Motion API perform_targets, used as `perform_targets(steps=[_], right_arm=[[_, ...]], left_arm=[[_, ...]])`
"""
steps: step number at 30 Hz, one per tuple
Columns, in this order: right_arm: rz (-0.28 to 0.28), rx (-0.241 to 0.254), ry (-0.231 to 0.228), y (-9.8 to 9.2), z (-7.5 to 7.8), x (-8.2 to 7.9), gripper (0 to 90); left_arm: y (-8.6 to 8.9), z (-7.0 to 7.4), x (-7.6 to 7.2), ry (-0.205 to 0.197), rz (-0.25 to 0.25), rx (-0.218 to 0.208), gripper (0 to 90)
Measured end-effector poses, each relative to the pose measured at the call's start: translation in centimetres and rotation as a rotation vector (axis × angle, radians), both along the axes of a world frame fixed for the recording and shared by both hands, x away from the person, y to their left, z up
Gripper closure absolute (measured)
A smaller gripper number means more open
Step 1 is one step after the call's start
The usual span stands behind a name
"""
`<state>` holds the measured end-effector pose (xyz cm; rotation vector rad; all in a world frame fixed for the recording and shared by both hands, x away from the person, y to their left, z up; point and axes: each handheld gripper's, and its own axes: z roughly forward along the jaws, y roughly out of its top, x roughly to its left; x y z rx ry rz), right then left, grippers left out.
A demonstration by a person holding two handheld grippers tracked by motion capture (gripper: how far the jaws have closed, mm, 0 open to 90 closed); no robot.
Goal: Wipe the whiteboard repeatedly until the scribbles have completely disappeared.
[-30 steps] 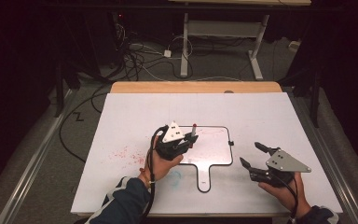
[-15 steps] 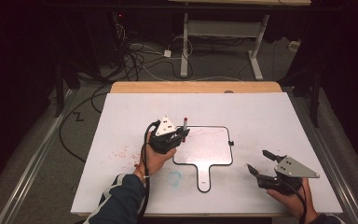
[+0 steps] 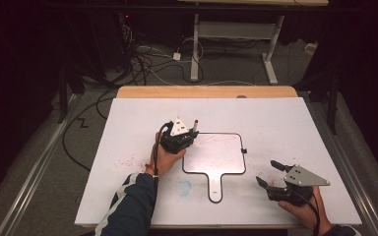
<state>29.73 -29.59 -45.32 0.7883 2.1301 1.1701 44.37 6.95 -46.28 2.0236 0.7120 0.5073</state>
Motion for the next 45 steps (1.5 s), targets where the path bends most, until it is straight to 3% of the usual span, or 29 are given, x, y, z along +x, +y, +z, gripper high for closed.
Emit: perform_targets(steps=[3, 7, 12, 18, 21, 28, 35, 39, 45], right_arm=[[0.011, -0.009, -0.002, 0.1, 0.0, -0.1, 27.8], [0.027, -0.031, 0.001, 0.3, -0.2, -0.2, 27.8], [0.044, -0.025, 0.002, 0.4, -0.1, -0.5, 27.7], [0.046, -0.031, 0.015, 0.5, -0.2, -0.4, 27.8], [0.056, -0.035, 0.021, 0.6, -0.3, -0.5, 27.7], [0.059, -0.041, 0.023, 0.5, -0.3, -0.5, 27.6], [0.058, -0.043, 0.024, 0.7, -0.3, -0.6, 27.5], [0.063, -0.047, 0.028, 0.8, -0.4, -0.6, 27.5], [0.069, -0.049, 0.03, 0.8, -0.4, -0.5, 27.3]], left_arm=[[0.5, -0.5, 0.7, 0.015, 0.031, -0.04, 78.7], [1.0, -0.6, 1.3, 0.022, 0.063, -0.054, 78.7], [0.4, -0.8, 1.5, 0.041, 0.066, -0.1, 78.8], [-2.8, -0.6, 1.2, 0.033, 0.005, -0.088, 78.8], [-3.4, -0.6, 1.2, 0.021, -0.005, -0.067, 78.8], [-0.5, -0.4, 1.7, 0.018, 0.087, -0.032, 78.8], [-0.1, -0.5, 0.5, 0.019, 0.071, -0.036, 78.9], [-1.6, -0.5, 0.7, 0.022, 0.063, -0.049, 78.9], [-5.5, -0.4, 0.4, 0.008, -0.005, -0.038, 78.9]])
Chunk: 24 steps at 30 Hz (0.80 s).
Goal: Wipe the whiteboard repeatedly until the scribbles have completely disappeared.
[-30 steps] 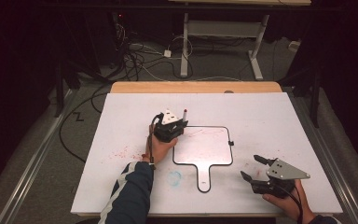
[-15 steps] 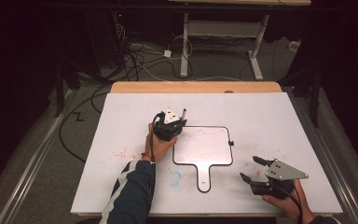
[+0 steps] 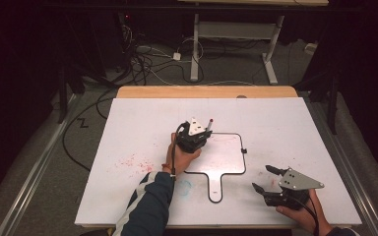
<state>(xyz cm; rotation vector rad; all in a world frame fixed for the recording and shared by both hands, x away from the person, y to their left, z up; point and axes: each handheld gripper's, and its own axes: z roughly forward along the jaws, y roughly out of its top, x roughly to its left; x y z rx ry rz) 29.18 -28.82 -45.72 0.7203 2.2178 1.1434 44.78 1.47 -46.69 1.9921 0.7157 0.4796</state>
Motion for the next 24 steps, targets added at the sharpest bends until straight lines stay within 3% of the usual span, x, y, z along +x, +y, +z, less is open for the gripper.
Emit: perform_targets(steps=[5, 8, 11, 15, 17, 24], right_arm=[[0.001, 0.003, 0.001, -0.1, 0.0, -0.1, 27.2], [-0.004, 0.003, -0.002, -0.3, 0.1, -0.2, 27.2], [-0.007, 0.002, -0.004, -0.3, 0.1, -0.1, 27.2], [-0.005, -0.002, -0.005, -0.2, 0.1, -0.1, 27.2], [-0.006, -0.002, -0.006, -0.1, 0.1, -0.1, 27.2], [-0.005, -0.004, -0.003, -0.1, 0.1, -0.1, 27.2]], left_arm=[[-0.2, 0.1, 0.0, -0.007, -0.004, 0.017, 78.9], [1.3, 0.0, 0.1, 0.005, 0.025, 0.004, 78.9], [3.2, 0.0, -0.1, 0.0, 0.052, 0.02, 78.9], [5.8, -0.2, -0.3, 0.022, 0.087, -0.012, 78.9], [6.3, -0.2, -0.5, 0.017, 0.094, -0.007, 78.8], [5.6, -0.3, -0.3, 0.004, 0.104, -0.009, 78.8]])
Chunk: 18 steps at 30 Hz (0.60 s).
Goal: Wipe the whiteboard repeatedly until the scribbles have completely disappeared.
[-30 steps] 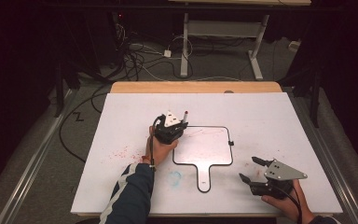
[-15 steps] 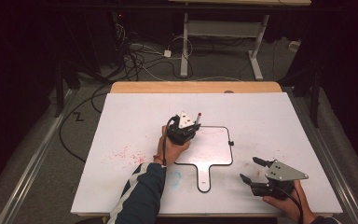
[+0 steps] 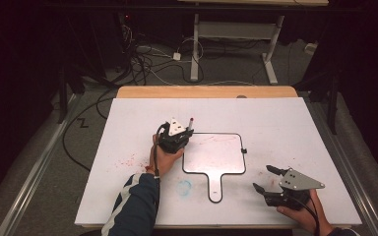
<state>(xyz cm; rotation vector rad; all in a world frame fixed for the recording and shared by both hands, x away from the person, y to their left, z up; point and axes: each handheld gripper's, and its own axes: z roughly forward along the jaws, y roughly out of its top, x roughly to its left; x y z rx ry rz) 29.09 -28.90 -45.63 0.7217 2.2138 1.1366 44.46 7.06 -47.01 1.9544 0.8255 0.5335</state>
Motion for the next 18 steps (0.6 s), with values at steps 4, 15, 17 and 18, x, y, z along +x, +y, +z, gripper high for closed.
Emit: perform_targets(steps=[4, 15, 17, 18], right_arm=[[0.002, 0.003, -0.001, 0.0, 0.1, 0.0, 27.1], [0.005, 0.004, -0.004, -0.1, 0.1, -0.1, 27.1], [0.004, 0.005, -0.002, -0.2, 0.1, -0.1, 27.1], [0.005, 0.005, -0.001, -0.2, 0.1, -0.1, 27.1]], left_arm=[[-2.3, 0.1, -0.2, -0.007, -0.047, 0.006, 78.8], [-6.9, 0.2, -0.6, -0.036, -0.119, 0.039, 78.8], [-6.5, 0.2, -0.3, -0.035, -0.104, 0.037, 78.8], [-6.2, 0.2, -0.2, -0.035, -0.096, 0.039, 78.8]])
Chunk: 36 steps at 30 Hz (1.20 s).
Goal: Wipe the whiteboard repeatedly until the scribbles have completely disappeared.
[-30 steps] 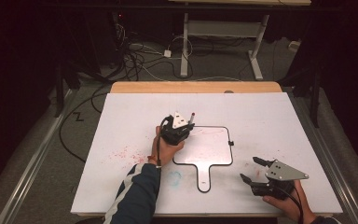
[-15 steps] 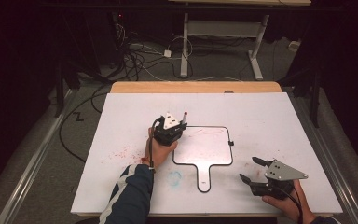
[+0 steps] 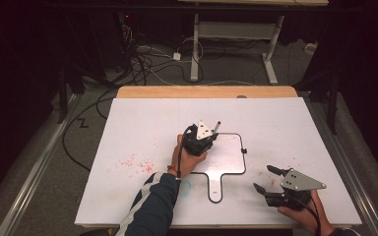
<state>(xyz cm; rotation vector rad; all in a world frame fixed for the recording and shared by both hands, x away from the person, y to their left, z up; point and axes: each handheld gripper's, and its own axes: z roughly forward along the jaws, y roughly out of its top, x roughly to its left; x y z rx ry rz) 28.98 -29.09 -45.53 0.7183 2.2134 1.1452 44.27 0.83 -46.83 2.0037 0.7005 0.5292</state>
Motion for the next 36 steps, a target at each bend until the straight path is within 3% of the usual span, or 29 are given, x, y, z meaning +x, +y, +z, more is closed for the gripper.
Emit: perform_targets(steps=[6, 13, 21, 26, 30, 36], right_arm=[[-0.002, -0.003, -0.004, 0.0, 0.1, 0.0, 27.1], [0.008, 0.0, -0.004, 0.0, 0.1, -0.1, 27.1], [0.01, 0.005, -0.004, -0.1, 0.1, -0.2, 27.1], [0.015, 0.002, -0.003, 0.0, 0.1, -0.3, 27.1], [0.014, 0.003, -0.003, -0.1, 0.2, -0.3, 27.1], [0.013, 0.003, -0.008, -0.1, 0.2, -0.3, 27.1]], left_arm=[[1.0, 0.1, 1.2, 0.022, 0.046, -0.004, 78.9], [-2.0, 0.5, 2.1, 0.021, -0.002, 0.027, 78.8], [-6.3, 0.9, 1.9, 0.03, -0.082, 0.043, 78.8], [-7.6, 0.9, 1.8, 0.025, -0.105, 0.053, 78.8], [-6.7, 1.0, 2.1, 0.03, -0.089, 0.069, 78.8], [-2.9, 0.9, 2.9, 0.056, -0.018, 0.041, 78.9]])
